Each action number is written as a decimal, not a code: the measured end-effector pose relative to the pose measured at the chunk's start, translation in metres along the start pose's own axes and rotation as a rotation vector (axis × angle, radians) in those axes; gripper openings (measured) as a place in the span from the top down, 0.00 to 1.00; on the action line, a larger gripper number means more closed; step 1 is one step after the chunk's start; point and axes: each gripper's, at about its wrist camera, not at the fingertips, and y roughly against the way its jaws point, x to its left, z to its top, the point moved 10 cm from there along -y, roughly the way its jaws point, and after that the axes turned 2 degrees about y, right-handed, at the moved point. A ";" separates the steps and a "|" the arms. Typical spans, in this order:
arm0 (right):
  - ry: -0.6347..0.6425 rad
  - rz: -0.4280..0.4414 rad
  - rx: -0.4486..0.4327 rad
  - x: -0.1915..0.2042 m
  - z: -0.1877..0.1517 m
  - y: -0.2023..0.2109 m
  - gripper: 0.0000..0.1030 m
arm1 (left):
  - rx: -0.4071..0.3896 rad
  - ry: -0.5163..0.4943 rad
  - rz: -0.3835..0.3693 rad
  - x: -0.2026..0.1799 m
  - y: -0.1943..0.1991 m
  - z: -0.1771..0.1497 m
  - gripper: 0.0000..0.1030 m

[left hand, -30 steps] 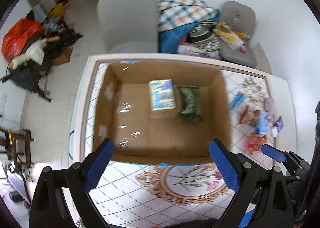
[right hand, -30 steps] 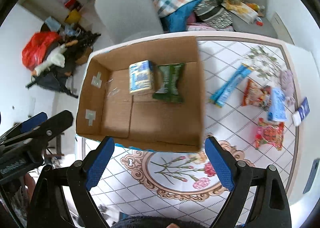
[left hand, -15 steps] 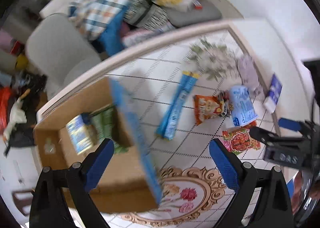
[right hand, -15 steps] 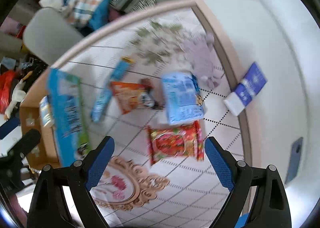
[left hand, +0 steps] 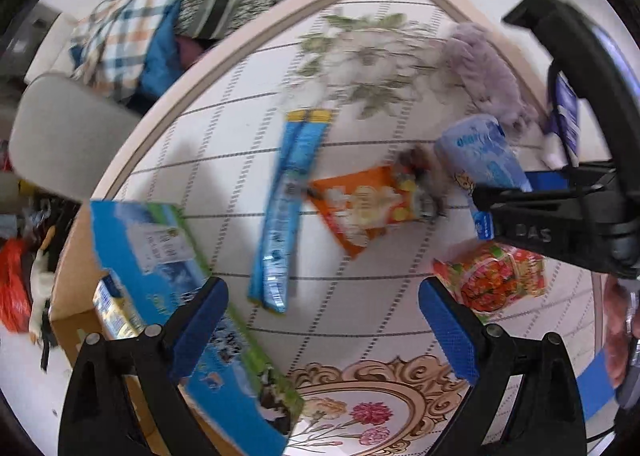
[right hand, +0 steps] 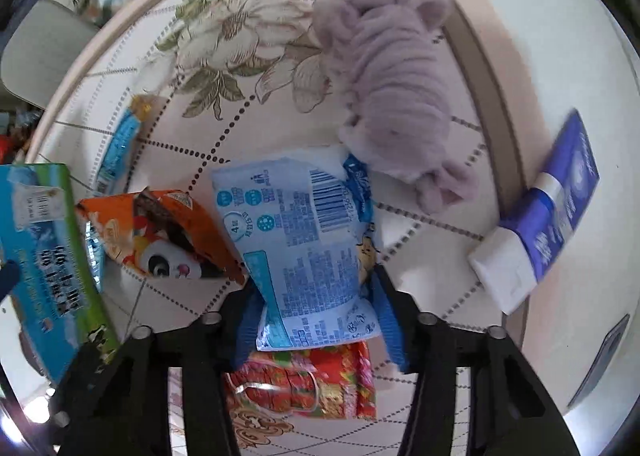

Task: Organize soft objects
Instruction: 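Grasp the red snack bag with the left tool while the right tool grasps the light-blue pack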

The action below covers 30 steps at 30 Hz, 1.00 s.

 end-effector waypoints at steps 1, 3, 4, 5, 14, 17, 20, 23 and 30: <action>-0.003 0.000 -0.008 -0.006 -0.004 0.005 0.53 | -0.004 -0.032 -0.010 -0.009 0.002 0.000 0.05; -0.020 0.009 -0.034 -0.022 -0.017 0.020 0.54 | -0.016 -0.124 -0.044 -0.035 0.005 -0.002 0.05; -0.032 0.021 -0.046 -0.030 -0.024 0.028 0.54 | -0.021 -0.176 -0.052 -0.047 0.007 -0.004 0.05; -0.048 0.036 -0.057 -0.039 -0.034 0.035 0.54 | -0.027 -0.241 -0.052 -0.061 0.007 -0.007 0.05; -0.217 0.059 -0.030 -0.128 -0.135 0.035 0.54 | 0.056 -0.734 0.026 -0.162 -0.039 -0.034 0.05; -0.257 0.052 -0.006 -0.151 -0.146 0.019 0.55 | 0.123 -0.804 0.102 -0.169 -0.066 -0.037 0.05; -0.267 0.053 0.001 -0.158 -0.150 0.009 0.55 | 0.134 -0.788 0.097 -0.171 -0.075 -0.037 0.12; -0.256 0.040 -0.001 -0.157 -0.151 0.005 0.55 | 0.162 -0.625 0.005 -0.165 -0.070 -0.033 0.40; -0.228 -0.028 0.005 -0.142 -0.135 -0.007 0.54 | 0.298 0.018 -0.232 -0.116 -0.076 -0.049 0.45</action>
